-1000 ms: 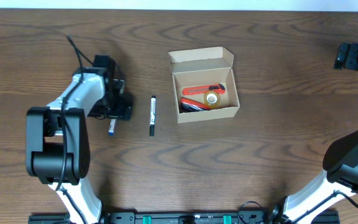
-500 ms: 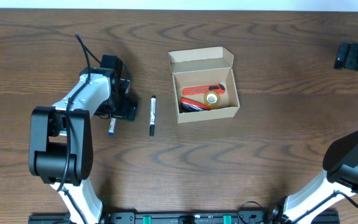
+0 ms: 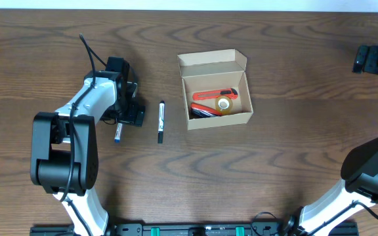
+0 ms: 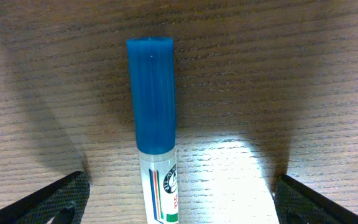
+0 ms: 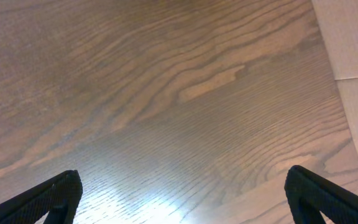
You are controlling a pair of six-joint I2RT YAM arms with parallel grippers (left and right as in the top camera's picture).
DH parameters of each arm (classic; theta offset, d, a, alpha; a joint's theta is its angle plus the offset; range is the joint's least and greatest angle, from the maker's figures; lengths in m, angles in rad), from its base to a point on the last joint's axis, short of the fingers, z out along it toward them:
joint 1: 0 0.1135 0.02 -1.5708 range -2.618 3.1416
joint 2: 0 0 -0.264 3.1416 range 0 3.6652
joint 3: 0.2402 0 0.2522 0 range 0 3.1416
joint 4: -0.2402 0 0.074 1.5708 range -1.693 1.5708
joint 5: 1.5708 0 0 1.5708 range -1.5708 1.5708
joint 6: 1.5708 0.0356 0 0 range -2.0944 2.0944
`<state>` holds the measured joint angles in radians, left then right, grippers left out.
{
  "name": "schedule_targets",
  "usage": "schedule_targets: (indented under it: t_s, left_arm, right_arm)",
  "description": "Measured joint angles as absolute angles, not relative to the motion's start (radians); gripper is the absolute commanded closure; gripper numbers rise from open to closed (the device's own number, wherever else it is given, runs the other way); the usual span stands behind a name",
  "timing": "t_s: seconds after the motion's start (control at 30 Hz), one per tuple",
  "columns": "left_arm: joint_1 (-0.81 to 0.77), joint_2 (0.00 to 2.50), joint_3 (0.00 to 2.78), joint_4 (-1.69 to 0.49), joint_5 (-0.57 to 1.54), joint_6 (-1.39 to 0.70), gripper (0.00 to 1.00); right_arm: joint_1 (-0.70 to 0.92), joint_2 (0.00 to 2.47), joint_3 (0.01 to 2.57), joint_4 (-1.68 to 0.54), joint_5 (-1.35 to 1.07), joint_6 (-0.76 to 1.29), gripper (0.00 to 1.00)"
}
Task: Pack container
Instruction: 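Lower the left gripper and close it around the blue-capped marker, then lift the marker and carry it with the left gripper over the box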
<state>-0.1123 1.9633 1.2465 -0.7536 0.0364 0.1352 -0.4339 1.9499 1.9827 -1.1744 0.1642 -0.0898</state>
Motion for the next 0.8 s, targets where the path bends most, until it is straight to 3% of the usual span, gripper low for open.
schedule_targets:
  t_s: [0.2, 0.3, 0.47, 0.6, 0.8]
  left_arm:
    - [-0.112, 1.963, 1.246, -0.740, 0.036, 0.135, 0.04]
    - [-0.112, 1.963, 1.246, -0.736, 0.037, 0.129, 0.48]
    - [-0.112, 1.963, 1.246, -0.728, 0.020, 0.132, 0.62]
    - [-0.112, 1.963, 1.246, -0.728, 0.007, 0.128, 0.94]
    - [-0.112, 1.963, 1.250, -0.728, -0.007, 0.131, 0.94]
  right_arm:
    - [-0.434, 1.950, 1.983, -1.174, 0.165, -0.090, 0.01]
    - [-0.434, 1.950, 1.983, -1.174, 0.165, -0.090, 0.01]
    - [-0.434, 1.950, 1.983, -1.174, 0.165, -0.090, 0.01]
    - [-0.434, 1.950, 1.983, -1.174, 0.165, -0.090, 0.01]
    - [-0.434, 1.950, 1.983, -1.174, 0.165, -0.090, 0.01]
